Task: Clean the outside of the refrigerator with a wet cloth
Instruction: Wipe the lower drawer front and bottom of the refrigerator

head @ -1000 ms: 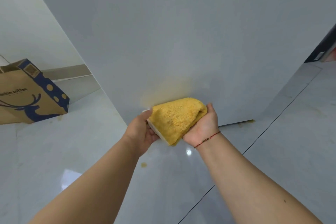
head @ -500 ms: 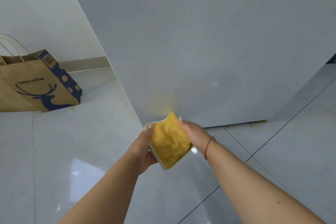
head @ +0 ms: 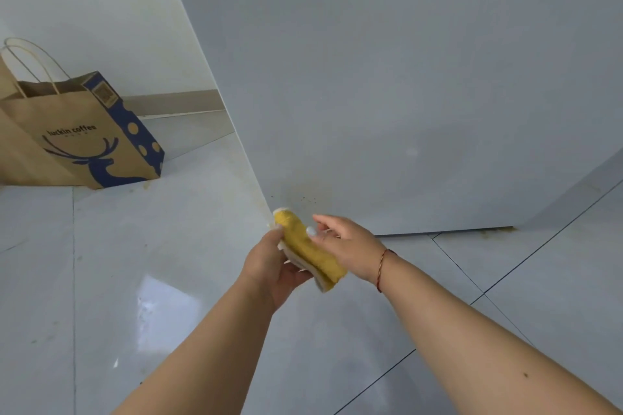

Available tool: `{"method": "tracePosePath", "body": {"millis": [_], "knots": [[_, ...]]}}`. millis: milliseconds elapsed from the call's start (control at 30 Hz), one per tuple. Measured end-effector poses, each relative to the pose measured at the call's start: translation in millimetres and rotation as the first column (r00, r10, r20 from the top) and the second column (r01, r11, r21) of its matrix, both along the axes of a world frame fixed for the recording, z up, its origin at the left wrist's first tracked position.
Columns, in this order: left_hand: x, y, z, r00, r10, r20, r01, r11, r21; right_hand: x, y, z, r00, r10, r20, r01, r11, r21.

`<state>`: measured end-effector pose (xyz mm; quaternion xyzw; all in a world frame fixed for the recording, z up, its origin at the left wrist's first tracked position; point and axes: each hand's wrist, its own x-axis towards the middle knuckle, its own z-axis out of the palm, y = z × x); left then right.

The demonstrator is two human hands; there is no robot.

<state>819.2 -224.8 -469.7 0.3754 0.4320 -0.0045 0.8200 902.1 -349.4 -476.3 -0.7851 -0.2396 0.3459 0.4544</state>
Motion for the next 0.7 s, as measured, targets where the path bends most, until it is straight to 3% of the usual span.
{"method": "tracePosePath", "body": {"millis": [100,200,333,400,533,600,700], "knots": [[7,-3,11,0.995,-0.071,0.076,0.074,0.996,-0.042,3,7,-14,0.989,-0.001,0.148,0.007,0.999,-0.042],[9,1,13,0.987,-0.134,0.089,0.134,0.991,0.002,6,4,-19,0.955,-0.231,0.186,0.226,0.973,0.05],[7,12,9,0.998,-0.063,0.028,0.061,0.997,0.05,12,5,-11,0.916,-0.257,0.308,0.244,0.967,0.079],[5,14,2,0.999,-0.051,-0.002,0.051,0.997,0.057,10,11,-10,0.952,-0.23,0.204,0.216,0.972,0.088],[-4,5,-15,0.998,-0.025,-0.05,0.026,1.0,0.016,2,15,-21,0.926,-0.254,-0.279,0.296,0.948,0.118],[-12,1,-26,0.999,-0.006,-0.045,0.001,0.994,-0.11,-1,16,-29,0.938,-0.18,-0.297,0.207,0.976,0.062],[-16,-1,-43,0.998,0.032,-0.059,-0.042,0.984,-0.174,-3,17,-33,0.955,-0.107,-0.277,0.112,0.994,0.003]]}}
